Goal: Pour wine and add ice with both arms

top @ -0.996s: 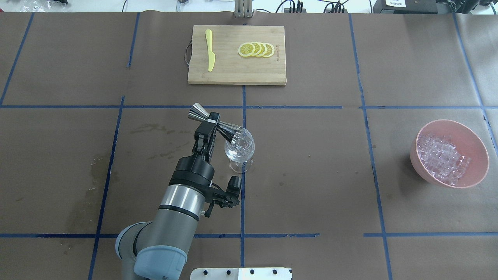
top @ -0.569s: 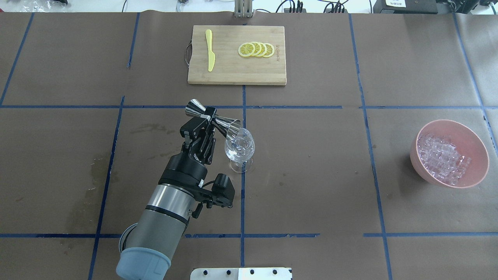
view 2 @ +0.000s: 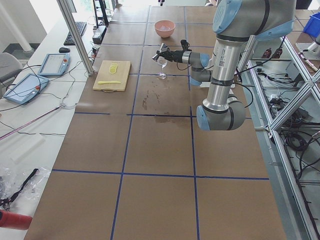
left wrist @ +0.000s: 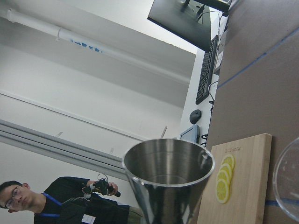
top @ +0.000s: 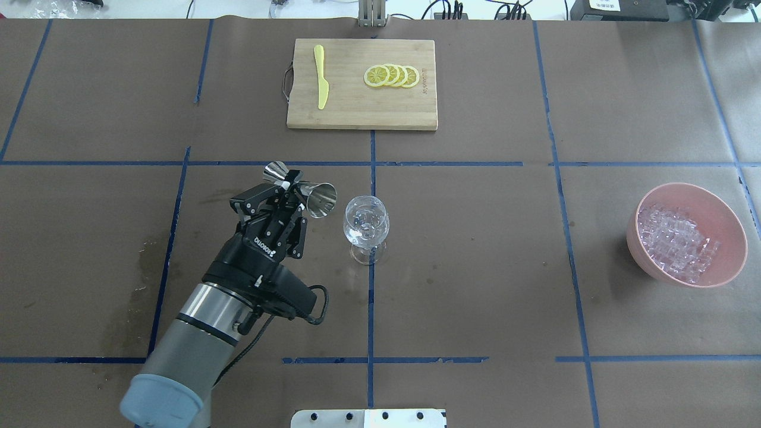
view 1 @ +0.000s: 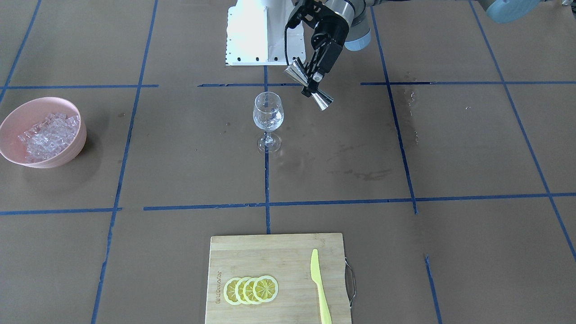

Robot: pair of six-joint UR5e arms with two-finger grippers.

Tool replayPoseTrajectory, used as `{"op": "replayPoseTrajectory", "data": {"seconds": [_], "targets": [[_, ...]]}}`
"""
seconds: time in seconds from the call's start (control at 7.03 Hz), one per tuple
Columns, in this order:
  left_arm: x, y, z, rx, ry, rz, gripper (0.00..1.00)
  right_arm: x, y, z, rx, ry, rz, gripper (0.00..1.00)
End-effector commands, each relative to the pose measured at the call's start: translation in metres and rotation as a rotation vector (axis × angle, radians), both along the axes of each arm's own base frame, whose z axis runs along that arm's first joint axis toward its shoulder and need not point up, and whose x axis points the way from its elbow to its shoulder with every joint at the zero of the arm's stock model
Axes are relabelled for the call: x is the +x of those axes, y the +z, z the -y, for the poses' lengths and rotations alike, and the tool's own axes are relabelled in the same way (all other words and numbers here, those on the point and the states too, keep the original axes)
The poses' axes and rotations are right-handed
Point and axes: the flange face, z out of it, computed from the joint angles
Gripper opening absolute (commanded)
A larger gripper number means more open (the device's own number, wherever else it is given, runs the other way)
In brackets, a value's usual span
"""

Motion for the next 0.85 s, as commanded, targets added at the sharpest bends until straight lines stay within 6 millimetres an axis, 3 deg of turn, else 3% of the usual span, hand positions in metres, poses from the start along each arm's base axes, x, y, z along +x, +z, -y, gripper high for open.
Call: {"op": "replayPoseTrajectory", "data": {"seconds": [0.0,0.28,0.71], "targets": [[-0.054,0.077,-0.009,-0.034,0.056,-0.113,0.0,0.0,0.0,0.0,-0.001,0.0,0.0,1.0],[-0.1,0.147,-0.017,-0.097,0.125,-0.228,0.0,0.0,0.0,0.0,0.001,0.0,0.0,1.0],[-0.146,0.214,-0.024,-0.3,0.207,-0.438,0.0,0.0,0.001,0.0,0.0,-0.001,0.0,1.0]]}}
